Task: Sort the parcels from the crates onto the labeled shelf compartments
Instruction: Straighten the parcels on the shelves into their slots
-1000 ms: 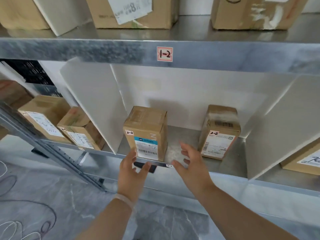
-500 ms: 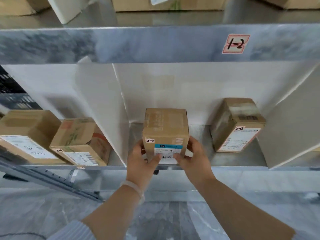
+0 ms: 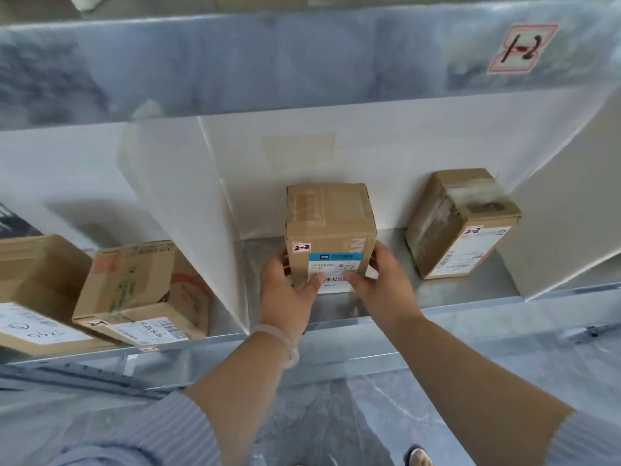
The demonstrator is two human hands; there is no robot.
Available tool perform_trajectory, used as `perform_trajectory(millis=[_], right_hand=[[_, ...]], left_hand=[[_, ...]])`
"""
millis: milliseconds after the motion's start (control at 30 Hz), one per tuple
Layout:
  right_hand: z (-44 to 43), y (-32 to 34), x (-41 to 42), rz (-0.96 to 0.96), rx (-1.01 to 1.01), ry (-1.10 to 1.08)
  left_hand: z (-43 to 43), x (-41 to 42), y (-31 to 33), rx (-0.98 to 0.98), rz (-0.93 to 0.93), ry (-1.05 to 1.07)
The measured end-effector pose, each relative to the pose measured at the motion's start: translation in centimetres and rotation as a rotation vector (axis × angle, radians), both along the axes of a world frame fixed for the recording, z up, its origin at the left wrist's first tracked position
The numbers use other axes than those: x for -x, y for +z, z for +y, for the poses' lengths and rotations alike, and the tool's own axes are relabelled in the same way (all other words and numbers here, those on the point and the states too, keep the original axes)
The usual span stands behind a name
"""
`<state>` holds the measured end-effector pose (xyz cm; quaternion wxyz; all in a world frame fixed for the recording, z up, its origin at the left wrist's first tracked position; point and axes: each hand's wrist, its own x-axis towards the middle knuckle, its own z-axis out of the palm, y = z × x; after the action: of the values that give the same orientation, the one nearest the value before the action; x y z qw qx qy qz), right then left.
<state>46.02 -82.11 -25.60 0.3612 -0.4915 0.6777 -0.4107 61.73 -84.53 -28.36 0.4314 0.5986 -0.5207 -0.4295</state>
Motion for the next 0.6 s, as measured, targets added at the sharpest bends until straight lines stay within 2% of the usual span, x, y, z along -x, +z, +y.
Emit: perform_trajectory(millis=[467,600], right_hand=[[1.5,-1.2,1.2,0.021,-0.085,-0.039],[4.7,-1.0,1.9,0.156,-0.089,0.051]], left_hand=[[0.5,-0.3,-0.6,0.008,-0.009,-0.046],[4.0,-1.5,-1.4,-0.074,-0.058,-0.045]])
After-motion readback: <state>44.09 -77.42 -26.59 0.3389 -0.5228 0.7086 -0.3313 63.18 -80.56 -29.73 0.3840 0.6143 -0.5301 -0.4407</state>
